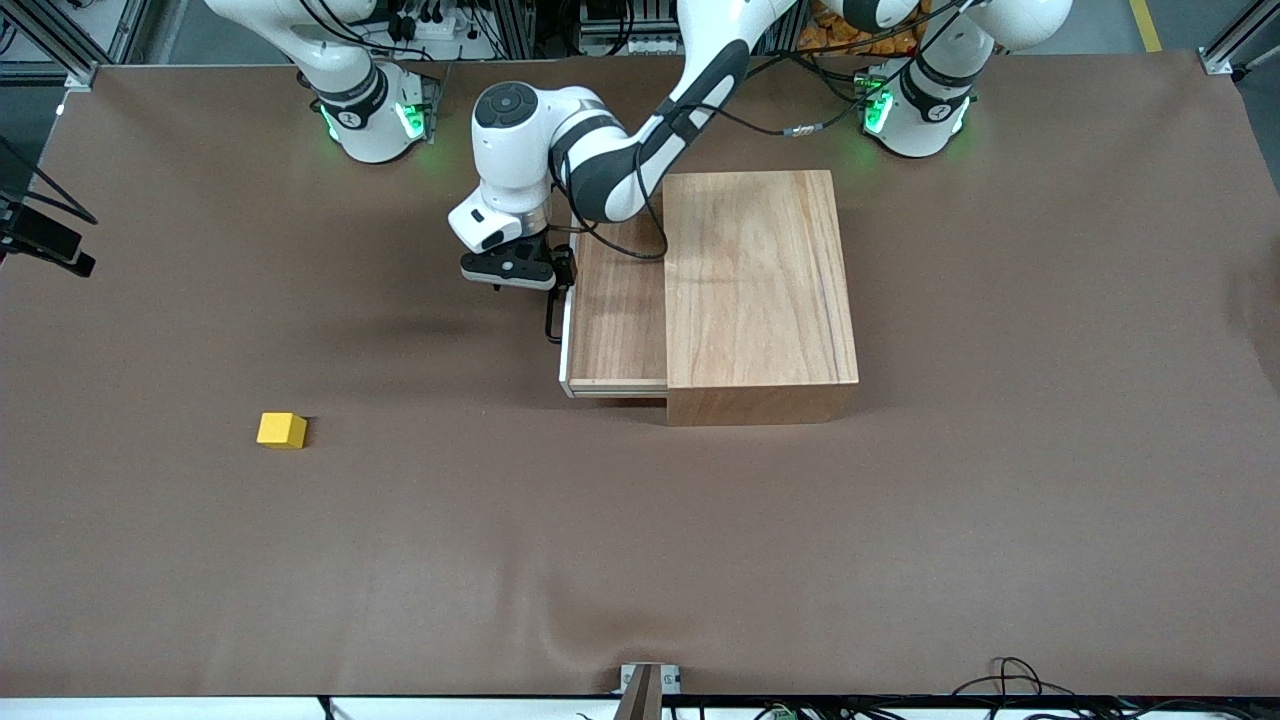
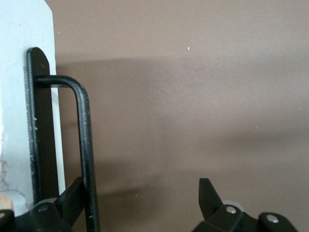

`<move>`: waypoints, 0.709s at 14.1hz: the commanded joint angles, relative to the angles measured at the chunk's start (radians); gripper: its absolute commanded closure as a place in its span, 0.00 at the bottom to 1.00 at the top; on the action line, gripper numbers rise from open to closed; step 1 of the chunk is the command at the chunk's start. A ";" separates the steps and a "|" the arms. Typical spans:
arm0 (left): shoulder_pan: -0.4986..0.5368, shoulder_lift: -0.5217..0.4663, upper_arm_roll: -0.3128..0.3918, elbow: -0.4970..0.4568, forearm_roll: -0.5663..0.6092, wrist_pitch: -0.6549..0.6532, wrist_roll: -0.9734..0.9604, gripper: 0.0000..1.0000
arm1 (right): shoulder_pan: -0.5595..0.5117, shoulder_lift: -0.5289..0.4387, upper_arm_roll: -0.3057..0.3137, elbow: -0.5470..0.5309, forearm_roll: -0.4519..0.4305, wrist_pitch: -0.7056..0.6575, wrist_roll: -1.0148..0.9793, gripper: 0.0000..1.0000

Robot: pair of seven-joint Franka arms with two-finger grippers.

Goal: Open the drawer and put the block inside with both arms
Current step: 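Pull the drawer open by its handle with the left gripper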

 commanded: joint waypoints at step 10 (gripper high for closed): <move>-0.002 -0.126 -0.003 0.041 -0.004 -0.208 -0.009 0.00 | -0.018 0.024 0.012 0.004 0.006 -0.009 0.002 0.00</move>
